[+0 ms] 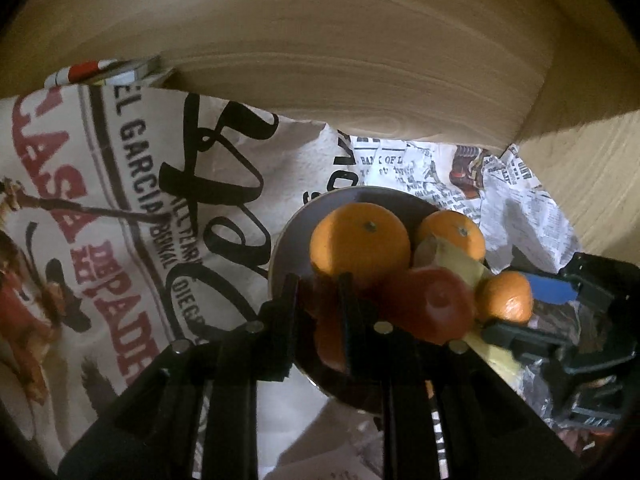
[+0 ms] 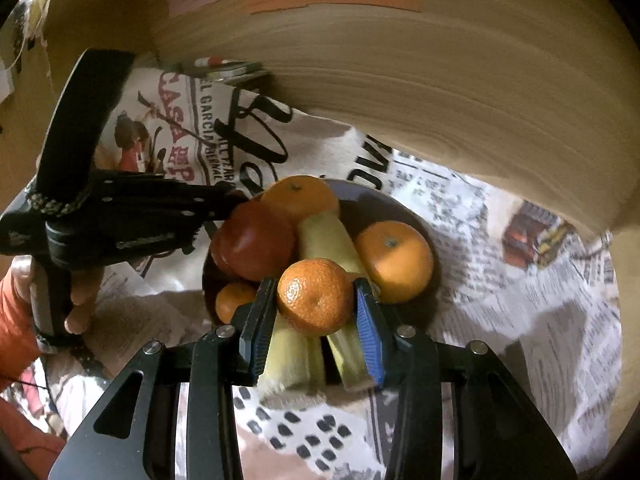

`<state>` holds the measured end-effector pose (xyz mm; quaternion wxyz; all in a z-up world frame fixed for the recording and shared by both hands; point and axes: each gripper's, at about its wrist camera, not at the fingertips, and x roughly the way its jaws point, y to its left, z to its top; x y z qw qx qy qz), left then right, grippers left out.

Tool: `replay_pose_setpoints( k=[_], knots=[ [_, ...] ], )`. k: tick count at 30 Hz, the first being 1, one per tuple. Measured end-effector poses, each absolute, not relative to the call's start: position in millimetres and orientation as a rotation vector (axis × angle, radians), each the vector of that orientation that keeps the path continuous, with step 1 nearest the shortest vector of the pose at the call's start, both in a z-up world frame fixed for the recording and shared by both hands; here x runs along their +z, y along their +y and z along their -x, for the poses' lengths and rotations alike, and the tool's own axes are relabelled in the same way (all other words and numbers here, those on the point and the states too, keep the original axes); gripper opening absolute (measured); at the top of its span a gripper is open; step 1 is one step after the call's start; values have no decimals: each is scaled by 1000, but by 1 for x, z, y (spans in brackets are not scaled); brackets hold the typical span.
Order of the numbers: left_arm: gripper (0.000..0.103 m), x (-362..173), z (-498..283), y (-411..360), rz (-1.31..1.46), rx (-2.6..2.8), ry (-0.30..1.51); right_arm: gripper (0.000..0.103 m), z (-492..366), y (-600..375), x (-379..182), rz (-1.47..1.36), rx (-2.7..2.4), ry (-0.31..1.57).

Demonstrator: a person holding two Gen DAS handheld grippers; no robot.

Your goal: Organize fruits

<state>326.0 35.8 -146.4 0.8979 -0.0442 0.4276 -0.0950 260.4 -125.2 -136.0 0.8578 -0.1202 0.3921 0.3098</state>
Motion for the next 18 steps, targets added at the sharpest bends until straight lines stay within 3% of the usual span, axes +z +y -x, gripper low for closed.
replay_pose_setpoints(
  k=[6, 10, 18],
  knots=[
    [36, -146, -325, 40, 107, -200, 884, 36, -261, -113, -139, 287, 658, 799],
    [50, -139, -318, 45, 118, -195, 858, 37, -262, -115, -138, 277, 658, 800],
    [54, -114, -279, 44, 82, -191, 777, 41, -263, -119, -131, 260, 642, 809]
  ],
)
